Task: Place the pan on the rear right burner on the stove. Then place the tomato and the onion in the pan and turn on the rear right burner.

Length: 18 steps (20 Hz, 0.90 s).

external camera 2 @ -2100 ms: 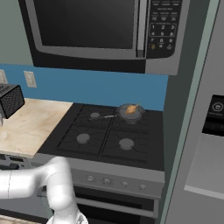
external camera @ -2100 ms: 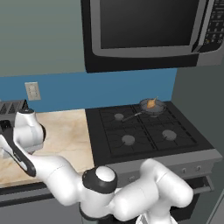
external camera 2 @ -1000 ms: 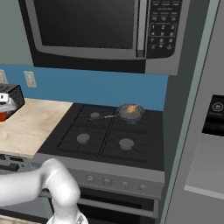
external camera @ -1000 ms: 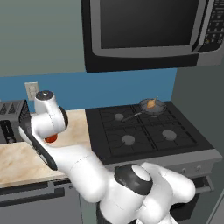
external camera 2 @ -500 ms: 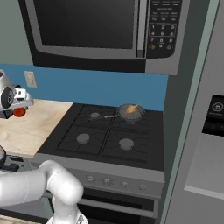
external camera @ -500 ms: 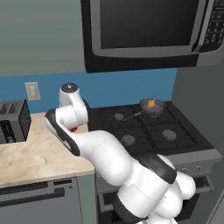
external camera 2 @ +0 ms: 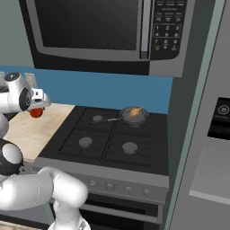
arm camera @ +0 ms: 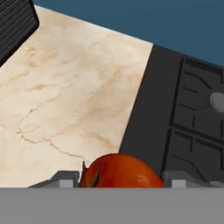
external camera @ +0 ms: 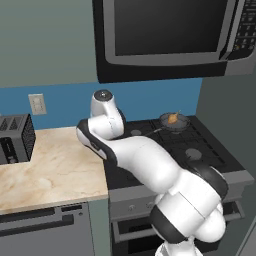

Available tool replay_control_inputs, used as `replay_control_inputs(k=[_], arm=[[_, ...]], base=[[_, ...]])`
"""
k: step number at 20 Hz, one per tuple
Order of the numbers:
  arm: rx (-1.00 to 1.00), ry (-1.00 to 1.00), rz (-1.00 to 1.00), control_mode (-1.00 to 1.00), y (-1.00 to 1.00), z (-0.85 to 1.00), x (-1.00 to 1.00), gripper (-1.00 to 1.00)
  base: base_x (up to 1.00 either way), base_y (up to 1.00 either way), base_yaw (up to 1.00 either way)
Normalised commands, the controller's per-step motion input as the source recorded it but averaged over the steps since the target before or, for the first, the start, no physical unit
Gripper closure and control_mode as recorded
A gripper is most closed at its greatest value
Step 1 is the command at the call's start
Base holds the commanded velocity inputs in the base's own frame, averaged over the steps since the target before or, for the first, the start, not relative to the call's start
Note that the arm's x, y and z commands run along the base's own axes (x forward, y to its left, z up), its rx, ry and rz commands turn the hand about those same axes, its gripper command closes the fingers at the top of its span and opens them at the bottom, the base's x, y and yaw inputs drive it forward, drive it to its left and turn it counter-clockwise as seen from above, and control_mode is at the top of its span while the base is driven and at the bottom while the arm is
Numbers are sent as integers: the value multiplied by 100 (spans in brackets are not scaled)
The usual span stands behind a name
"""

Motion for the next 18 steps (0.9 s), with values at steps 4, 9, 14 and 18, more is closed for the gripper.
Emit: replay_control_inputs(k=[4, 9, 14, 18], arm=[[0, -4, -6, -100, -68, 6, 10, 100], [0, -3, -6, -100, -69, 4, 10, 100], [0, -3, -6, -100, -69, 5, 10, 100], [0, -4, -5, -100, -65, 4, 7, 100]], base=[[0, 0, 0], [0, 0, 0], [0, 0, 0], [0, 0, 0]])
